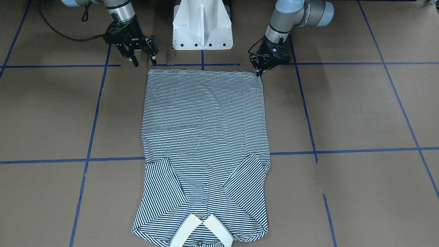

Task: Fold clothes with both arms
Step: 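Grasp the hem corners with both grippers, adjusting the right gripper's grip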

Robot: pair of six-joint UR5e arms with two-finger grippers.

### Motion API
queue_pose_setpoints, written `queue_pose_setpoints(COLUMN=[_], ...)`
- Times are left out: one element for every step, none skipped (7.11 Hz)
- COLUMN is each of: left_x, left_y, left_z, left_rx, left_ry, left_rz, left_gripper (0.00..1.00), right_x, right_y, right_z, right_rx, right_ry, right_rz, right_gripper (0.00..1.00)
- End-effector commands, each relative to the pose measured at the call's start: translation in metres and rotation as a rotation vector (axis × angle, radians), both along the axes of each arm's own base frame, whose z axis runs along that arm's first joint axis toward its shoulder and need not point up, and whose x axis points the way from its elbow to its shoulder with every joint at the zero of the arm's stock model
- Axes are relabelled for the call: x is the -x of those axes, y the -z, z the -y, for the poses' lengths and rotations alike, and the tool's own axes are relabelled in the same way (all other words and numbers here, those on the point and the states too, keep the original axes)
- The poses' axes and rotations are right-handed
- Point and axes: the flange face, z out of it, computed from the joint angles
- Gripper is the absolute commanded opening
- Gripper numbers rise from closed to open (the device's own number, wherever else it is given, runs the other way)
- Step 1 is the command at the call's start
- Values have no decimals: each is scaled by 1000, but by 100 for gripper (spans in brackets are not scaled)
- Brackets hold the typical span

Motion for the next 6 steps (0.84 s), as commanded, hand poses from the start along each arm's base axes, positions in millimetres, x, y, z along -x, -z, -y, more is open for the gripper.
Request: queue_pose_setpoints(left_x=[0, 0, 0, 0, 0, 0], left_y=[2, 2, 3, 4, 4, 4], left_z=[0, 0, 0, 0, -1, -1], left_rx=[-1, -1, -2, 0, -2, -1], left_ry=[0, 0, 0, -1, -3, -4], left_rz=[-3, -5, -6, -10, -9, -10], left_gripper=[0, 0, 0, 0, 0, 0], right_x=[26, 41, 46, 47, 47, 49], right_y=[1, -2, -8, -15, -19, -21], right_z=[-6, -5, 6, 14, 16, 16], right_rx=[49, 48, 39, 19, 17, 17], right_ry=[-27, -23, -33, -28, -30, -28], right_rz=[-63, -75, -96, -122, -133, -137], right_gripper=[55, 53, 52, 52, 52, 51])
